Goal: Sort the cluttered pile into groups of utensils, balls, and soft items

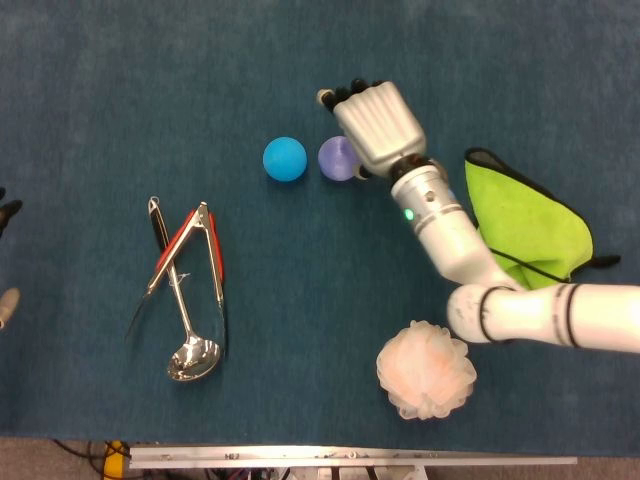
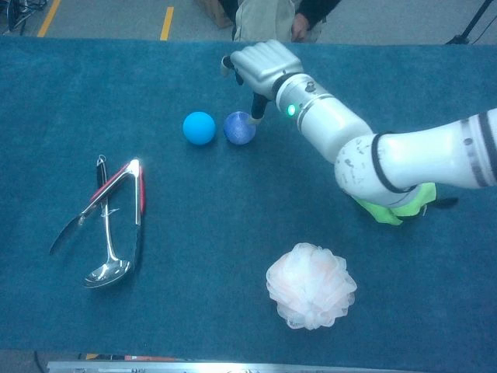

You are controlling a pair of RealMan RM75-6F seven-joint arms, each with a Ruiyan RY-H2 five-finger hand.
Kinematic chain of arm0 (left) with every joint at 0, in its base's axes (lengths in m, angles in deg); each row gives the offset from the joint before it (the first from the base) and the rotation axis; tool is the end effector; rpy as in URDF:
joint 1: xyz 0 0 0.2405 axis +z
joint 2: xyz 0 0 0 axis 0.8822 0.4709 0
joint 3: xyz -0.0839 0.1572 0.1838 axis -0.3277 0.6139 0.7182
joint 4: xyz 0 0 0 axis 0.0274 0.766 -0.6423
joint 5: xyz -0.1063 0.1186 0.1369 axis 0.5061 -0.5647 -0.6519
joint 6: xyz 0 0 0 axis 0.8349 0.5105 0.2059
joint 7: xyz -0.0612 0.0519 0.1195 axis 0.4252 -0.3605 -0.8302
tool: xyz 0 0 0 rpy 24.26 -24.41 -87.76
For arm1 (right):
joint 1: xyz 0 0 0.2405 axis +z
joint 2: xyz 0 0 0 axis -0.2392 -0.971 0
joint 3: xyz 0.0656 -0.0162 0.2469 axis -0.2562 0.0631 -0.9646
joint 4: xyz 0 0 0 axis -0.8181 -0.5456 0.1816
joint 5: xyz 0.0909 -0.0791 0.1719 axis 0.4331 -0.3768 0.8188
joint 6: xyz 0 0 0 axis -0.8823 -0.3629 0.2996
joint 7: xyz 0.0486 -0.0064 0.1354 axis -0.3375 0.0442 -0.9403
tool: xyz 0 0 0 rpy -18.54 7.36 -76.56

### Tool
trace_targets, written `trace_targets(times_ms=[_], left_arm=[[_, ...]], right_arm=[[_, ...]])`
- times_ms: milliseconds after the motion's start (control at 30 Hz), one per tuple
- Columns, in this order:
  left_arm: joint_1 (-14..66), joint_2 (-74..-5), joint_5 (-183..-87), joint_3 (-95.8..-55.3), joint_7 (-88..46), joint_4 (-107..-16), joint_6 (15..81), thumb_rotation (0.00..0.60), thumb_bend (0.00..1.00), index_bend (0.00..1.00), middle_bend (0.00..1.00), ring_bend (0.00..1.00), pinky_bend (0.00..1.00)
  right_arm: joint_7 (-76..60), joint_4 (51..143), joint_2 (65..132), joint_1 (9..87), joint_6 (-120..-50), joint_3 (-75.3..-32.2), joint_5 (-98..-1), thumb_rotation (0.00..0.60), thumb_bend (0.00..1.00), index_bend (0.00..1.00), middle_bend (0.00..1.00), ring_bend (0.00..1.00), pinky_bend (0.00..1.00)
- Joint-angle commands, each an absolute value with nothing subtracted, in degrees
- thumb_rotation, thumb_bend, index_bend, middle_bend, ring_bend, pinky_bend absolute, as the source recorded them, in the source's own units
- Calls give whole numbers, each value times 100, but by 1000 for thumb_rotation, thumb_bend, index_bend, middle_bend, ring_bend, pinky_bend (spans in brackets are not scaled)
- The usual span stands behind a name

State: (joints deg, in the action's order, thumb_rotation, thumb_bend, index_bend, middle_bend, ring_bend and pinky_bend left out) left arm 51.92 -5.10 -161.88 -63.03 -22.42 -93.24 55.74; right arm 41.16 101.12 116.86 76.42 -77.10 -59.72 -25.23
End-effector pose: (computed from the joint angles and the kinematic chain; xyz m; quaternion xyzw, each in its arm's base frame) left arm -0.2913 0.1709 0.1741 -0.6927 -0.4231 -0.2800 0.5126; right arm -0.0317 -0.3771 -0.0711 0.7821 -0.3021 0.3173 0.4431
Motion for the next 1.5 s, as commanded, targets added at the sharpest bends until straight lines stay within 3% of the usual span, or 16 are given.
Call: trace_targets(times_ms=[33, 400, 700, 933, 1233, 1500], left_arm=[[5157, -540, -16171, -6318, -2261, -9324, 5520, 600, 349, 0, 17, 0, 73], [5022, -634, -16078, -6370, -2405, -9367, 5316, 600, 349, 0, 17, 0, 73], [4976, -638, -16041, -6380, -2529, -9458, 5264, 600, 349, 0, 17, 0, 73], [4968, -641, -16037, -6373, -2599, -9523, 5263, 600, 349, 0, 17, 0, 73], [5040, -585, -16045, -6329, -2638, -9592, 5357, 600, 349, 0, 15, 0, 73], [5069, -565, -16002, -6306, -2727, -9678, 5361, 600, 349, 0, 14, 0, 73]], right_arm=[[3829, 11005, 10902, 7260, -7786, -5661, -3065, 600, 81, 239, 355, 270, 417], [3016, 12610, 9333, 6619, -7579, -4874, -4527, 600, 69, 239, 356, 270, 417], [2427, 13173, 8564, 6166, -7587, -4205, -6107, 600, 5, 239, 355, 270, 417], [2378, 13285, 8412, 5947, -7494, -3748, -6925, 600, 0, 229, 341, 263, 417], [2671, 13356, 8491, 5869, -7116, -3376, -7512, 600, 0, 23, 230, 209, 409], [2359, 13435, 8319, 5734, -7085, -3046, -8235, 600, 0, 0, 193, 190, 408]])
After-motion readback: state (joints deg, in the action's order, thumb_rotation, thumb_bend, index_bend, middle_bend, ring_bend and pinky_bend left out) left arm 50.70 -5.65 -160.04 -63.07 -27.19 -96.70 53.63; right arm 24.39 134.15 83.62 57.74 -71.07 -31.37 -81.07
